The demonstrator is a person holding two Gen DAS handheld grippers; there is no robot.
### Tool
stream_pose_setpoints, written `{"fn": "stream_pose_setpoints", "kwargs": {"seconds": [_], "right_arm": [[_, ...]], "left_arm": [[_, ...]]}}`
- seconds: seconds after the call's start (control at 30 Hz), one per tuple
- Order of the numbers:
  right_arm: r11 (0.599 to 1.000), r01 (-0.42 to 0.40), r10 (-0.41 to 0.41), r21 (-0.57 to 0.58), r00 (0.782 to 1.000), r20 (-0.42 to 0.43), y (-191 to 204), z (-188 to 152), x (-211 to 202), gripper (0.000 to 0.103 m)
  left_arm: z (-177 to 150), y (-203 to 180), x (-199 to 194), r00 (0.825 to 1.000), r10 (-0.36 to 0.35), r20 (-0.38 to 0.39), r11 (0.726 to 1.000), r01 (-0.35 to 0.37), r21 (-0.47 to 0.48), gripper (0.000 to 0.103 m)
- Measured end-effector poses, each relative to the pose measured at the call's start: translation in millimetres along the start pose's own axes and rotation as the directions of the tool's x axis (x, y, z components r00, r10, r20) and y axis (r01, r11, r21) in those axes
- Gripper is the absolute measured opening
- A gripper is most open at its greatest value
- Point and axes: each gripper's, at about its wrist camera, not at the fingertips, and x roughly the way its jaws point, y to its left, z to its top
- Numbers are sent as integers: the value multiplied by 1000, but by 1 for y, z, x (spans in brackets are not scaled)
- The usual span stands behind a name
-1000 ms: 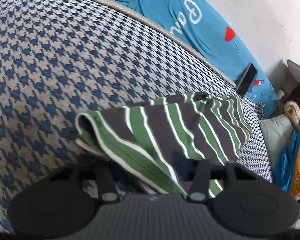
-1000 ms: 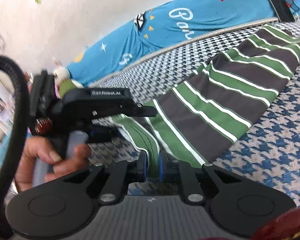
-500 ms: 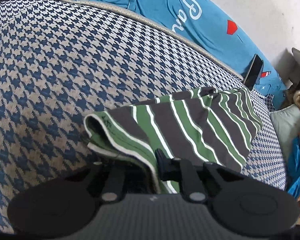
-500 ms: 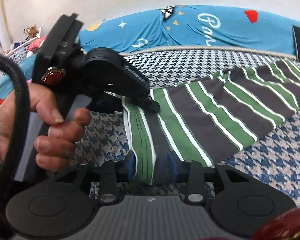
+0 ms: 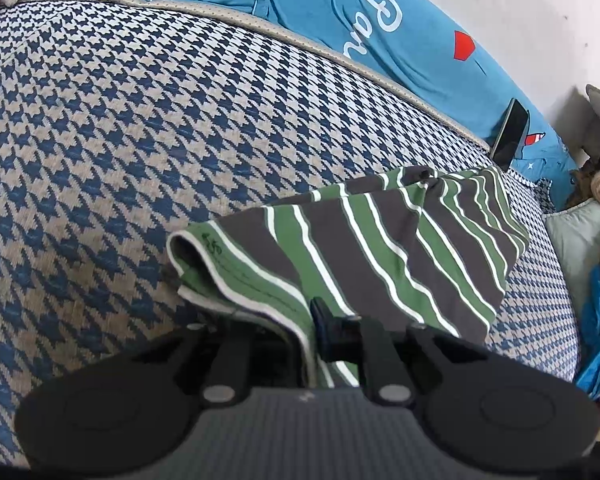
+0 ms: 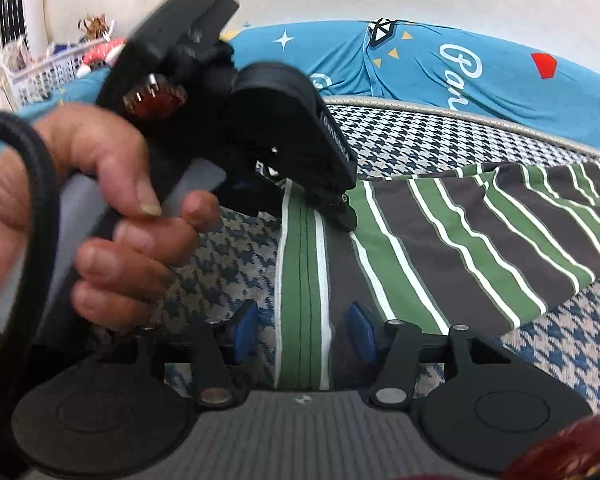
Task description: Fold clothes
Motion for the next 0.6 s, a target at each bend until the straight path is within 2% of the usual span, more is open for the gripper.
{"fn": "stream_pose_setpoints", "kwargs": {"seconds": [0.1,0.2,0.23,0.27,0.37,0.6], "right_arm": [[998,45,-46,-36,999,-9,4,-2,7,49],[994,97,-97,-42,995,2,5,-3,10,27],[993,105,-105,-45,994,4,6,-3,10,17],[992,113,-113,-47,994,6,6,-2,10,13],[993,111,-111,-44,994,12,7,-2,8,11],[996,70,-65,-59,995,78,22,5,1,11]], "left_arm": [[1,0,-1,1000,-2,1,1000,2,16,11],[1,0,3,1000,10,1,1000,-10,24,11],[2,1,5,1000,11,2,1000,-11,23,11],[2,1,6,1000,10,5,1000,-10,22,11],[2,-2,6,999,21,30,999,-22,36,7],[7,-10,-17,990,58,125,991,-72,113,6]]}}
